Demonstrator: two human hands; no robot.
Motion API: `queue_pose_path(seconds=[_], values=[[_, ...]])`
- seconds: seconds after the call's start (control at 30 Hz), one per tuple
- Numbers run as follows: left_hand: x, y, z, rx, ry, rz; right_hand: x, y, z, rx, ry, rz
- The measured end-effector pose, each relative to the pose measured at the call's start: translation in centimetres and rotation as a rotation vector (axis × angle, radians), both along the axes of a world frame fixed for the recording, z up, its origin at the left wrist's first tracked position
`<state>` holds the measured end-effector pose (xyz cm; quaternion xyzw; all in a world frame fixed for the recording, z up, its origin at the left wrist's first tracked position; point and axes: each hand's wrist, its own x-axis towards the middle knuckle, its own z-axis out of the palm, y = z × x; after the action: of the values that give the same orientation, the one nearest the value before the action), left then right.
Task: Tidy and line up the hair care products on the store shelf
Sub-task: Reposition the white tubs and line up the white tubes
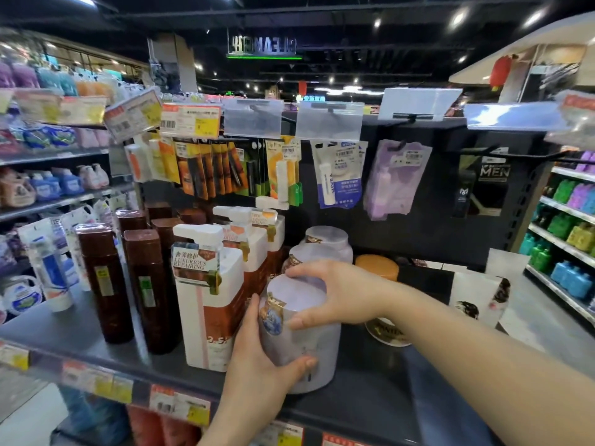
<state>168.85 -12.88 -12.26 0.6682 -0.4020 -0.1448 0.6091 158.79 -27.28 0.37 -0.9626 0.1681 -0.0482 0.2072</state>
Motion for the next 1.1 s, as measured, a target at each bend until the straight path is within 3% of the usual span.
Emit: queue_pose_path(seconds=[0.23,0.6,1.1], values=[[0.0,0.1,0.2,-0.002,0.027,-0.032,-3.1,-2.1,-0.7,0.233,-0.211,-0.087],[0.6,-0.2,-0.1,-0.021,0.02,-0.056,-4.0,1.2,-7.3,0.459,-0.48,-0.196],[-0.1,0.5,0.2,-0.022,-0.005,0.033,-4.8,2.6,-7.7,0.479,-0.543,-0.233]])
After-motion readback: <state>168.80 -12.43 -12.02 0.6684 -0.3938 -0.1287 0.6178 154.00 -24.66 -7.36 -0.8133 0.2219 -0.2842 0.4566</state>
